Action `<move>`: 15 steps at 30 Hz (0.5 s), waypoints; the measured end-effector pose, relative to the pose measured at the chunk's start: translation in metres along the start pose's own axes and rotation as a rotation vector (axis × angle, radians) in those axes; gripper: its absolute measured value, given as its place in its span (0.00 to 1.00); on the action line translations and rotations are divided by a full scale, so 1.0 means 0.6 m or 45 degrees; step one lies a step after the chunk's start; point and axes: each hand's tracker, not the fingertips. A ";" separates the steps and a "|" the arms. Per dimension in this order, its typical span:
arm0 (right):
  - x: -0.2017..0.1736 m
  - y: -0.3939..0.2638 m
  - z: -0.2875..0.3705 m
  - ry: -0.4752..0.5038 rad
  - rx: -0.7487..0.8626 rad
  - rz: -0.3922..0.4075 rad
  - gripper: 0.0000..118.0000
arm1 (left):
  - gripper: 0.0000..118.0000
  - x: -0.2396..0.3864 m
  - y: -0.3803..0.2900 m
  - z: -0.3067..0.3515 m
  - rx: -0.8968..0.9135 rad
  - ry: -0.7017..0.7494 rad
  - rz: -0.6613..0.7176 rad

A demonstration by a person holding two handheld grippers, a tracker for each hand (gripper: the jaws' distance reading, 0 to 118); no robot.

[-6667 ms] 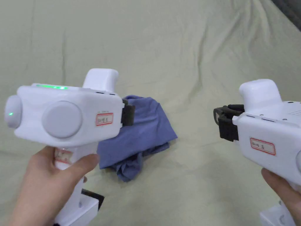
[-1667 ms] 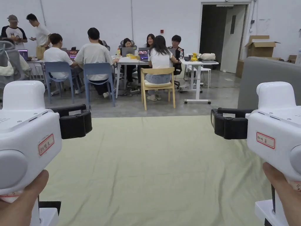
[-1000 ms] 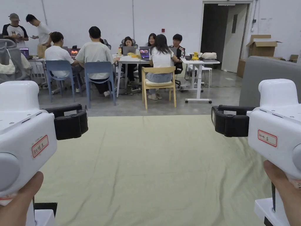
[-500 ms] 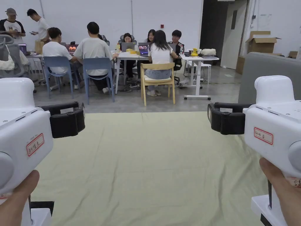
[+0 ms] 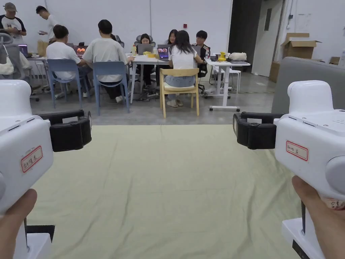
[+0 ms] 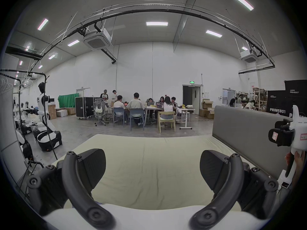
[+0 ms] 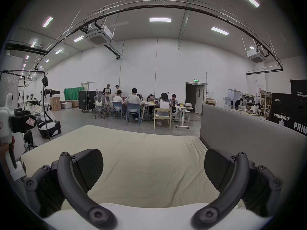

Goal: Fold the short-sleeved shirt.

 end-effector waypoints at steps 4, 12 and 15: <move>-0.004 -0.002 0.002 -0.002 -0.003 0.015 1.00 | 1.00 0.001 0.000 0.002 0.001 -0.004 0.005; -0.006 -0.003 0.006 0.004 0.003 0.016 1.00 | 1.00 0.007 -0.001 0.001 0.000 -0.011 -0.008; -0.005 -0.003 0.006 0.004 0.007 0.019 1.00 | 1.00 0.011 -0.002 0.000 -0.005 -0.018 -0.009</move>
